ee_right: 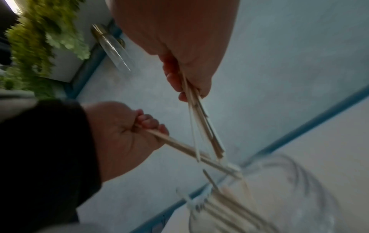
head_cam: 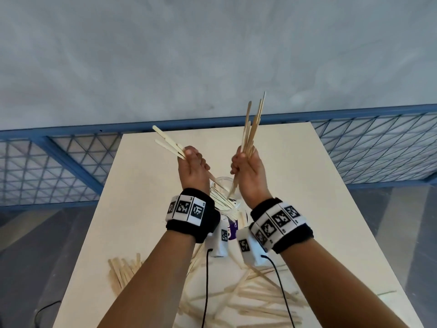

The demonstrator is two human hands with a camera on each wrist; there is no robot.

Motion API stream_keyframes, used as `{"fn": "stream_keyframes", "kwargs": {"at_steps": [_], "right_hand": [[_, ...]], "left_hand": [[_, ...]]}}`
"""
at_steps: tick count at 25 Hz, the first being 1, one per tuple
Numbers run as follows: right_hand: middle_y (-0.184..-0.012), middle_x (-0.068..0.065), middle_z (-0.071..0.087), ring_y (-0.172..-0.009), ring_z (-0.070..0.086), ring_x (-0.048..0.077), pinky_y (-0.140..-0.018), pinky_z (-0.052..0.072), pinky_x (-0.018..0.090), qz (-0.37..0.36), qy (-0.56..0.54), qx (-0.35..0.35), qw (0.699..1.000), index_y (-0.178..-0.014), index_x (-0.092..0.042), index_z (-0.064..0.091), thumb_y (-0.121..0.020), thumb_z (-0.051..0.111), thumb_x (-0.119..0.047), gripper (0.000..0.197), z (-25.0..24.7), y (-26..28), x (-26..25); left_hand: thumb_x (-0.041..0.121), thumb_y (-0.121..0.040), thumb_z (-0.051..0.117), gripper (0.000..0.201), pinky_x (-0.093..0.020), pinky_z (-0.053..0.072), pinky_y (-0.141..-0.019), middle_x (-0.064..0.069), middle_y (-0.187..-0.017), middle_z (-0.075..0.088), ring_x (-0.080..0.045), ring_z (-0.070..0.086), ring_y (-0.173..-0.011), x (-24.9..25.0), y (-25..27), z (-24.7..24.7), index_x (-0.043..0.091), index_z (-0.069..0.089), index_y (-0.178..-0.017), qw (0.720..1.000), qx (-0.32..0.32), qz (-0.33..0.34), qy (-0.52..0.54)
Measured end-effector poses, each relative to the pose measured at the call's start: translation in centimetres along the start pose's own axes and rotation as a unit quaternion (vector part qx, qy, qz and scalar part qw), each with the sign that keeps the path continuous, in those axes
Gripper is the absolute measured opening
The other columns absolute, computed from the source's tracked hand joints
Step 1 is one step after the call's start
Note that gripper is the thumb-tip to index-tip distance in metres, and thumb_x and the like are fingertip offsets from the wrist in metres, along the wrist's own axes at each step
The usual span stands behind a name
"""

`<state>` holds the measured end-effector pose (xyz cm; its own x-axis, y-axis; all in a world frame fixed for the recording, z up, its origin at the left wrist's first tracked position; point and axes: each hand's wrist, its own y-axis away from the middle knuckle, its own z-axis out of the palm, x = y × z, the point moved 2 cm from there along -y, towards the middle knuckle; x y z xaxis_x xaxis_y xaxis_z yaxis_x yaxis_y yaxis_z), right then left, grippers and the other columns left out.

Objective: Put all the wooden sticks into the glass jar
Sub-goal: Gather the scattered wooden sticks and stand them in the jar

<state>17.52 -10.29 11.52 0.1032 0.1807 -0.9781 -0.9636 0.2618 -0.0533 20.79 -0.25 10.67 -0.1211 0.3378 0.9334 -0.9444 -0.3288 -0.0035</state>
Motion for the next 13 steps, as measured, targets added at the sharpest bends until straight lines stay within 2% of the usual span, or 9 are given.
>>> {"fn": "stream_keyframes", "kwargs": {"at_steps": [2, 5, 6, 7, 8, 9, 10, 11, 13], "right_hand": [[-0.066, -0.004, 0.040, -0.061, 0.038, 0.009, -0.063, 0.036, 0.021, 0.004, 0.033, 0.009, 0.999, -0.074, -0.022, 0.041, -0.096, 0.032, -0.004, 0.030, 1.0, 0.0, 1.7], [-0.071, -0.007, 0.051, -0.062, 0.052, -0.001, -0.062, 0.042, 0.012, 0.049, 0.140, -0.020, 0.989, -0.080, -0.017, 0.046, -0.097, 0.034, -0.009, 0.022, 0.8, 0.5, 4.5], [-0.075, -0.005, 0.055, -0.064, 0.055, -0.002, -0.061, 0.042, 0.010, 0.059, 0.182, -0.041, 0.981, -0.086, -0.013, 0.048, -0.097, 0.035, -0.011, 0.018, 0.7, 0.6, 5.1], [-0.078, -0.002, 0.057, -0.067, 0.055, 0.005, -0.060, 0.042, 0.013, 0.065, 0.237, -0.061, 0.967, -0.088, -0.011, 0.048, -0.097, 0.035, -0.012, 0.016, 0.6, 0.6, 5.6], [-0.079, 0.001, 0.056, -0.068, 0.052, 0.013, -0.061, 0.041, 0.020, 0.068, 0.298, -0.079, 0.949, -0.085, -0.011, 0.047, -0.096, 0.035, -0.010, 0.016, 0.5, 0.5, 6.2], [-0.078, 0.003, 0.054, -0.068, 0.049, 0.016, -0.063, 0.039, 0.025, 0.070, 0.361, -0.097, 0.925, -0.080, -0.013, 0.045, -0.094, 0.036, -0.008, 0.017, 0.6, 0.3, 6.7], [-0.078, 0.004, 0.053, -0.070, 0.048, 0.018, -0.068, 0.038, 0.030, 0.069, 0.415, -0.115, 0.900, -0.077, -0.013, 0.045, -0.092, 0.037, -0.006, 0.018, 0.7, 0.2, 7.1], [-0.084, 0.007, 0.055, -0.077, 0.051, 0.021, -0.073, 0.038, 0.032, 0.071, 0.455, -0.131, 0.878, -0.081, -0.012, 0.048, -0.091, 0.038, -0.006, 0.015, 1.0, 0.0, 7.5], [-0.100, 0.016, 0.059, -0.095, 0.054, 0.029, -0.082, 0.039, 0.033, 0.065, 0.491, -0.152, 0.856, -0.094, -0.003, 0.054, -0.090, 0.042, -0.009, 0.014, 1.4, 0.0, 7.9]], "left_hand": [[0.026, -0.099, 0.027, 0.033, -0.024, 0.037, -0.058, 0.002, -0.060, 0.034, -0.004, 0.037, -0.049, -1.7, 0.3, -0.4, 0.021, 0.041, -0.070, 0.998, -0.019, -0.013, -0.065], [0.029, -0.097, 0.037, 0.026, -0.023, 0.042, -0.065, 0.002, -0.069, 0.049, -0.011, 0.049, -0.064, -3.7, 1.4, -1.2, 0.017, 0.050, -0.079, 0.984, -0.071, -0.070, -0.148], [0.030, -0.097, 0.040, 0.023, -0.024, 0.043, -0.069, 0.002, -0.073, 0.053, -0.011, 0.052, -0.069, -4.0, 1.6, -1.3, 0.018, 0.053, -0.082, 0.979, -0.087, -0.087, -0.163], [0.039, -0.093, 0.044, 0.022, -0.026, 0.044, -0.072, 0.003, -0.078, 0.056, -0.011, 0.054, -0.073, -4.1, 1.5, -1.5, 0.023, 0.055, -0.084, 0.977, -0.106, -0.099, -0.159], [0.055, -0.083, 0.050, 0.028, -0.027, 0.046, -0.072, 0.003, -0.081, 0.058, -0.012, 0.056, -0.075, -3.9, 1.3, -1.5, 0.028, 0.057, -0.085, 0.978, -0.117, -0.104, -0.140], [0.072, -0.066, 0.056, 0.045, -0.026, 0.047, -0.071, 0.003, -0.083, 0.059, -0.011, 0.058, -0.075, -3.8, 1.0, -1.6, 0.033, 0.057, -0.087, 0.980, -0.121, -0.108, -0.116], [0.082, -0.050, 0.058, 0.062, -0.024, 0.048, -0.070, 0.003, -0.084, 0.059, -0.010, 0.060, -0.075, -3.8, 0.5, -1.5, 0.034, 0.055, -0.090, 0.982, -0.118, -0.104, -0.105], [0.083, -0.044, 0.060, 0.069, -0.021, 0.049, -0.069, 0.003, -0.084, 0.059, -0.006, 0.062, -0.072, -3.8, 0.1, -1.5, 0.035, 0.053, -0.093, 0.984, -0.117, -0.095, -0.097], [0.067, -0.065, 0.058, 0.048, -0.019, 0.048, -0.067, 0.004, -0.080, 0.057, 0.003, 0.062, -0.062, -3.5, 0.0, -1.2, 0.033, 0.047, -0.097, 0.983, -0.124, -0.071, -0.112]]}}
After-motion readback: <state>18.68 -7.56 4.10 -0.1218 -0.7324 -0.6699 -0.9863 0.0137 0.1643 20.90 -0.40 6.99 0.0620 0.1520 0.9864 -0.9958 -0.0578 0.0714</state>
